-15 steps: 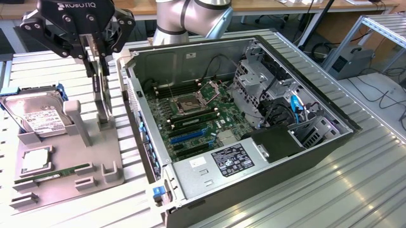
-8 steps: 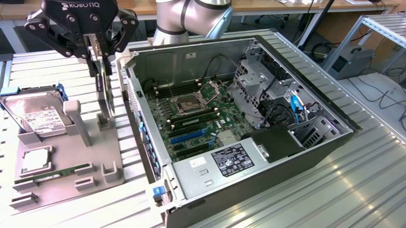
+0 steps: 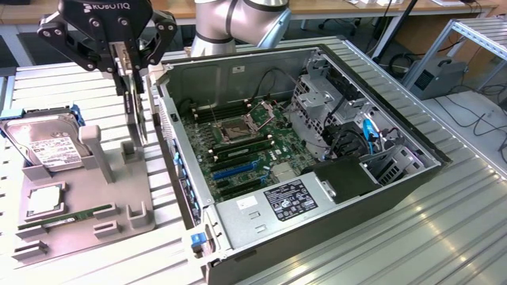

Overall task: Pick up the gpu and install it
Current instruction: 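Pick up the gpu and move the gpu toward the slot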

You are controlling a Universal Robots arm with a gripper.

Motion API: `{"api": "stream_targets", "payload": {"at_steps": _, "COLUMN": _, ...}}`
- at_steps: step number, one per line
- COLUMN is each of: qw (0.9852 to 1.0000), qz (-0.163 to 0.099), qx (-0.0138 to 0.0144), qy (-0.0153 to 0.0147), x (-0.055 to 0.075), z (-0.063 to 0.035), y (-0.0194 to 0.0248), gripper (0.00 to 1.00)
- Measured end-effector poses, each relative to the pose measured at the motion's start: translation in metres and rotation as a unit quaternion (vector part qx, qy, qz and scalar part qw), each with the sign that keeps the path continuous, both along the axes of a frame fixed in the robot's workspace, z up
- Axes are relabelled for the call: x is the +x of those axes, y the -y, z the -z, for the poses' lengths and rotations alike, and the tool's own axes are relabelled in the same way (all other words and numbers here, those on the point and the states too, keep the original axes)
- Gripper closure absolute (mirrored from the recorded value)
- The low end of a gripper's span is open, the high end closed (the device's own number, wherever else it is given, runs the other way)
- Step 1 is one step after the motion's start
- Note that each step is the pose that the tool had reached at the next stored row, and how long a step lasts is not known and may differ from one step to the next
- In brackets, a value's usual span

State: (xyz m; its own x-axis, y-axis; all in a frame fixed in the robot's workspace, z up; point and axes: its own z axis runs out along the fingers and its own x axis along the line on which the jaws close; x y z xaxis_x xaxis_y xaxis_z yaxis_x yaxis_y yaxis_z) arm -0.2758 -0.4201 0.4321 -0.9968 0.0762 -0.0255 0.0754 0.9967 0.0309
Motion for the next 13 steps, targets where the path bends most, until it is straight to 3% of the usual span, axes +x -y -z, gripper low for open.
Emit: {"api": "stream_targets", "payload": {"at_steps": 13, "qw": 1.0, "qz": 0.0, "qx": 0.0, "qy": 0.0, "x": 0.0096, "z": 0.0, "y": 0.0, "gripper": 0.73}}
